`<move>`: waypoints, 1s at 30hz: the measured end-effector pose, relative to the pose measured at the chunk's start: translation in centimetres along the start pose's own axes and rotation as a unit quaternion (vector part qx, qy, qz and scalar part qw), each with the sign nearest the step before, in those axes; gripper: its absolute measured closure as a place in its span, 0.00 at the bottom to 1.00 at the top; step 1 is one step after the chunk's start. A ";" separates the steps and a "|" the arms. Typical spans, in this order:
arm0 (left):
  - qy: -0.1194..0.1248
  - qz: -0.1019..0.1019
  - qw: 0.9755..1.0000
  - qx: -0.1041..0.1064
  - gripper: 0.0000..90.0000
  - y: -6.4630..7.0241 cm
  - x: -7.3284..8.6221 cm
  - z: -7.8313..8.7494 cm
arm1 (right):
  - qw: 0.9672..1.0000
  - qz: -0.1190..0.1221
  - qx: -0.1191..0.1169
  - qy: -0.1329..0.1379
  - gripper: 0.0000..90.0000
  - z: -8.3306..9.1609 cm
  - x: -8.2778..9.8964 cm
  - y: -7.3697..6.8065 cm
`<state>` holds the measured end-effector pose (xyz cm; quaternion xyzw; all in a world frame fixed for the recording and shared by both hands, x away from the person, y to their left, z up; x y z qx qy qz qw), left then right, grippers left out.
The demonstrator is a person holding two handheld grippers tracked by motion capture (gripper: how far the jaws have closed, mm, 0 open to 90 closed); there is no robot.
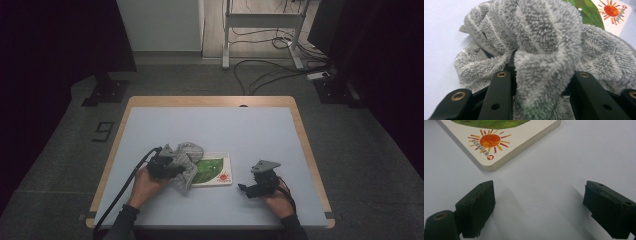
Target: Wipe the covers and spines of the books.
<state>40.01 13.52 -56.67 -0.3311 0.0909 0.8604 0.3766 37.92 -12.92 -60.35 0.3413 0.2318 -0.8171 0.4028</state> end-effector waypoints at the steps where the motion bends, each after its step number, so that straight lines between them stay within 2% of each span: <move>1: 0.000 -0.001 1.000 0.000 0.72 0.2 0.1 0.1 | 1.000 0.000 0.000 0.000 0.11 0.0 0.0 0.0; 15: -0.003 -0.013 1.000 0.007 0.72 2.0 1.1 1.2 | 1.000 0.000 0.000 0.000 0.11 0.0 0.0 0.0; 24: 0.004 -0.011 1.000 0.008 0.72 2.3 0.6 0.9 | 1.000 0.000 0.001 0.000 0.11 0.0 0.0 0.0; 28: 0.010 -0.014 1.000 0.014 0.72 2.8 0.2 0.6 | 1.000 0.000 0.000 0.000 0.11 0.0 0.0 0.0; 30: 0.013 -0.014 1.000 0.024 0.72 3.3 -0.2 0.4 | 1.000 0.000 0.000 0.000 0.11 0.0 0.0 0.0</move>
Point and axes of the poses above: each handheld gripper's, and its own axes: z roughly backward along the jaws, x roughly out of its underside, y roughly to its right, the point moved 10 cm from there along -z, roughly forward along the jaws, and after that the axes turned 9 degrees about -x, right-handed, at the moved point
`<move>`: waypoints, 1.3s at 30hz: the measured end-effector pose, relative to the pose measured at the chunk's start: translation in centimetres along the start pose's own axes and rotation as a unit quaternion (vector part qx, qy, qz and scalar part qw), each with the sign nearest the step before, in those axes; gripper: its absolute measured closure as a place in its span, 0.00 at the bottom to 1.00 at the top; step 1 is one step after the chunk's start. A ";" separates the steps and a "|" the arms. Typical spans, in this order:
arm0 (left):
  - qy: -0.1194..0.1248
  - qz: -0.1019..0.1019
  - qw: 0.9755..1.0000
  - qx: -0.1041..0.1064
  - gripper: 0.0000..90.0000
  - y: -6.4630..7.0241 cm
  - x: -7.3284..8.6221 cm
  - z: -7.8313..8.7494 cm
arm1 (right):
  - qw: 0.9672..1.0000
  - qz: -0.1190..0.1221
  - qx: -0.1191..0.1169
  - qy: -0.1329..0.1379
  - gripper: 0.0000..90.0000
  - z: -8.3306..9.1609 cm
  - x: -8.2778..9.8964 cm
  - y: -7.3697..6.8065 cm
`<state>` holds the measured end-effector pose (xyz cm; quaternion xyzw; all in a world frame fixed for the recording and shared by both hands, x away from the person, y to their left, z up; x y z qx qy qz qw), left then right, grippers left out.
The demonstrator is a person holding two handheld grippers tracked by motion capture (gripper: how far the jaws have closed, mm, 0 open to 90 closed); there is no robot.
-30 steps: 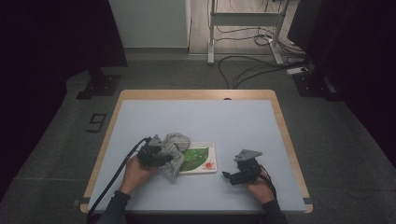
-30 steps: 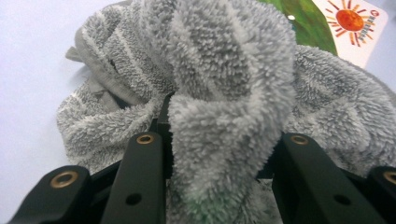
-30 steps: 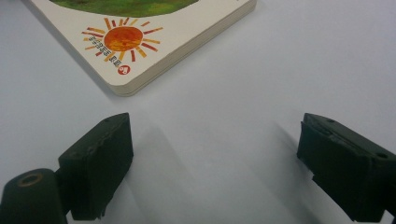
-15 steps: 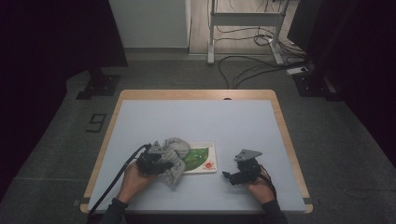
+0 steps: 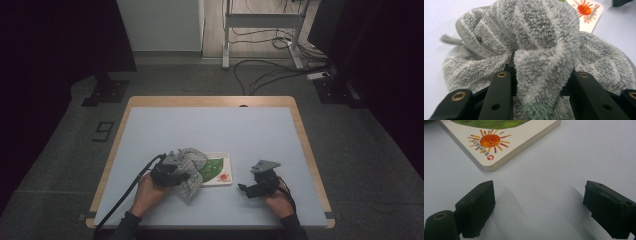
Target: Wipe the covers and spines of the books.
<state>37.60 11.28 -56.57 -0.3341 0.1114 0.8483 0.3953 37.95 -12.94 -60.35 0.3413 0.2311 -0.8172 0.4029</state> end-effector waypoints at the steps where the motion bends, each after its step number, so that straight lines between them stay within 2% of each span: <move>1: 0.001 -0.002 1.000 0.003 0.72 0.2 -0.2 -0.2 | 1.000 0.000 0.000 0.000 0.11 0.0 0.0 0.0; 8: 0.004 -0.018 1.000 0.022 0.72 1.9 -1.6 -1.4 | 1.000 0.000 -0.001 0.000 0.11 0.0 0.0 0.0; 12: 0.005 -0.020 0.999 0.030 0.72 2.4 -2.3 -2.0 | 1.000 0.000 -0.001 0.000 0.11 0.0 0.0 0.0; 39: 0.010 -0.052 0.996 0.070 0.72 7.0 -7.2 -6.2 | 1.000 0.000 0.000 0.000 0.11 0.0 0.0 0.0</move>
Point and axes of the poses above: each handheld gripper's, and its own axes: z roughly backward along the jaws, x roughly out of its underside, y roughly to its right, the point moved 10 cm from there along -z, roughly forward along the jaws, and after that the axes turned 9 degrees about -x, right-handed, at the moved point
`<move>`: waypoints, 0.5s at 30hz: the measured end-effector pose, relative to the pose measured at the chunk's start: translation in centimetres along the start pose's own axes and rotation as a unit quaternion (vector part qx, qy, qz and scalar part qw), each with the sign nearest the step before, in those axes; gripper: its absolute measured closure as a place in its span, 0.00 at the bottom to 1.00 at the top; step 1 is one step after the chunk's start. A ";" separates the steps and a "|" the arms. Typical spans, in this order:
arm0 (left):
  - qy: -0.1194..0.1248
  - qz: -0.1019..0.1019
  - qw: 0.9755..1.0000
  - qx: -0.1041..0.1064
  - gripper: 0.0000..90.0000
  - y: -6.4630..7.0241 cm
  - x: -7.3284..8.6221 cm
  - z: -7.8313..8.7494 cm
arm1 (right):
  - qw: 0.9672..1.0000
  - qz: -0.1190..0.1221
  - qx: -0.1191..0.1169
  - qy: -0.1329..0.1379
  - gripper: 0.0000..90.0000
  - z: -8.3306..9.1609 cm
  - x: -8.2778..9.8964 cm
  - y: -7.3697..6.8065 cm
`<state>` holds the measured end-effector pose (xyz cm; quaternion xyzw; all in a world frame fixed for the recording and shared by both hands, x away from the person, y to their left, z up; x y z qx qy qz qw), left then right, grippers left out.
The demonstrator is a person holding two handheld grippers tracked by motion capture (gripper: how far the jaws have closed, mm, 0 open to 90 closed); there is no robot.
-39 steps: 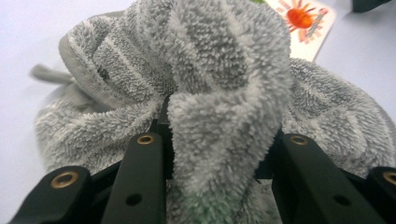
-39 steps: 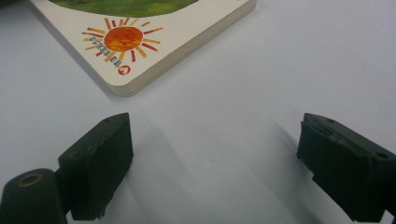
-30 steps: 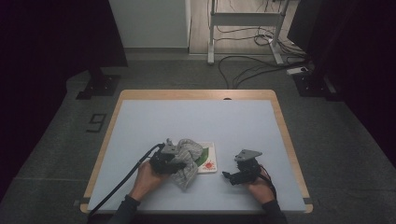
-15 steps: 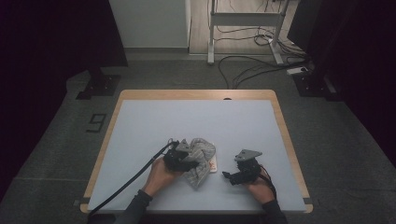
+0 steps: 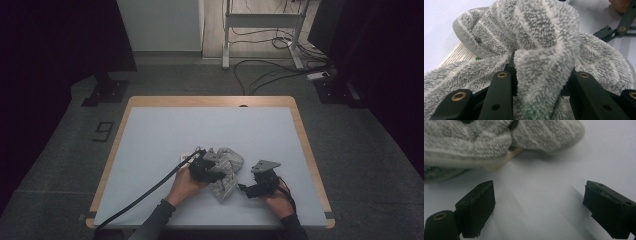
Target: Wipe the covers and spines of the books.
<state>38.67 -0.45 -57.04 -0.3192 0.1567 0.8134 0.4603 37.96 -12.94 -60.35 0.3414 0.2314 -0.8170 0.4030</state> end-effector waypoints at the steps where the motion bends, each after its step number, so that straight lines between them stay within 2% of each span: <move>1: -0.001 -0.003 1.000 0.001 0.72 0.2 -0.2 -0.2 | 1.000 0.001 0.000 0.000 0.11 0.0 0.0 0.0; 10: -0.002 -0.016 1.000 0.006 0.72 1.1 -1.5 -1.4 | 1.000 0.001 -0.001 0.000 0.11 0.0 0.0 0.0; 15: 0.000 -0.011 1.000 0.012 0.72 0.9 -1.6 -1.2 | 1.000 0.001 -0.001 0.000 0.11 0.0 0.0 0.0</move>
Point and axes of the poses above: each handheld gripper's, and its own axes: z roughly backward along the jaws, x roughly out of its underside, y roughly to its right, the point moved 10 cm from there along -z, roughly forward along the jaws, and after that the axes turned 9 degrees about -x, right-handed, at the moved point
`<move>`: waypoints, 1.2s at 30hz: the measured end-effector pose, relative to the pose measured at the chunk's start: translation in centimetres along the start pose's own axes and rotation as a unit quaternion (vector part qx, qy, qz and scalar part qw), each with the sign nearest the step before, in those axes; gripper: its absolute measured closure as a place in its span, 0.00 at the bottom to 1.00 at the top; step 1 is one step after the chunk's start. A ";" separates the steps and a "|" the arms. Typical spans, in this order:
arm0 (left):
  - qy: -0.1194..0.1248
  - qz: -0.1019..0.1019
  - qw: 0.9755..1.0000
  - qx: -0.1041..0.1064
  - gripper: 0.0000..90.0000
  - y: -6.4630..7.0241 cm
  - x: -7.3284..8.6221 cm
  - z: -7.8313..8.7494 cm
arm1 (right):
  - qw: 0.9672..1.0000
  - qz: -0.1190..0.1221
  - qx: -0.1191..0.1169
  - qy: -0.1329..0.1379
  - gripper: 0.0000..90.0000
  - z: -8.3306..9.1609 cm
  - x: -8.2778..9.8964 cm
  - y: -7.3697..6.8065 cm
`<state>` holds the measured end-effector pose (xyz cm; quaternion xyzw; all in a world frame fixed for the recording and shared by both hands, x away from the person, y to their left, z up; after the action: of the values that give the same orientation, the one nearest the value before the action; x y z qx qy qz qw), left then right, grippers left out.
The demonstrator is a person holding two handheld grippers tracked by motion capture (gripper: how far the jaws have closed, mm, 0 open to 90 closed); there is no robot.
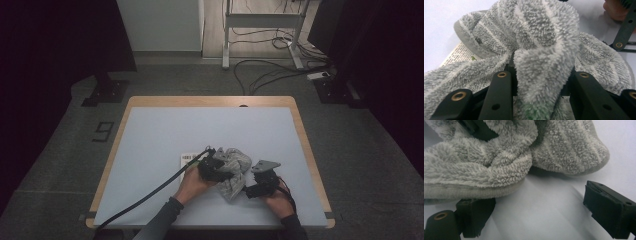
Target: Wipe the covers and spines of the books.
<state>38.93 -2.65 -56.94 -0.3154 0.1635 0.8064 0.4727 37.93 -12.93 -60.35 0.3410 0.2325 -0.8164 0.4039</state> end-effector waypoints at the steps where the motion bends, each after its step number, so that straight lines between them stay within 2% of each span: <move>1: 0.001 0.003 1.000 0.001 0.72 -0.1 -0.1 0.2 | 1.000 0.000 0.000 0.000 0.11 0.0 0.0 0.0; 7: 0.027 0.012 1.000 0.001 0.72 -0.5 -1.4 1.9 | 1.000 0.001 0.000 0.000 0.11 0.0 0.0 0.0; 13: 0.044 0.013 0.999 -0.015 0.72 -1.5 -2.8 4.5 | 1.000 0.000 0.001 0.000 0.11 0.0 0.0 0.0; 22: 0.049 0.012 0.998 -0.025 0.72 -2.7 -3.2 6.3 | 1.000 0.000 0.001 0.000 0.11 0.0 0.0 0.0; 29: 0.059 0.021 0.998 -0.030 0.72 -3.7 -3.6 7.9 | 1.000 0.001 0.001 0.000 0.11 0.0 0.0 0.0; 36: 0.064 0.018 0.996 -0.055 0.72 -4.9 -3.6 10.0 | 1.000 0.000 0.001 0.001 0.11 0.0 0.0 0.0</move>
<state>40.88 2.99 -46.88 -0.3888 0.1548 0.8009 0.4284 37.93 -12.91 -60.33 0.3422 0.2318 -0.8163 0.4035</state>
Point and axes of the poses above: each handheld gripper's, and its own axes: z roughly backward along the jaws, x roughly out of its underside, y roughly to its right, the point moved 10 cm from there along -z, roughly forward along the jaws, and after that the axes turned 9 degrees about -x, right-handed, at the moved point
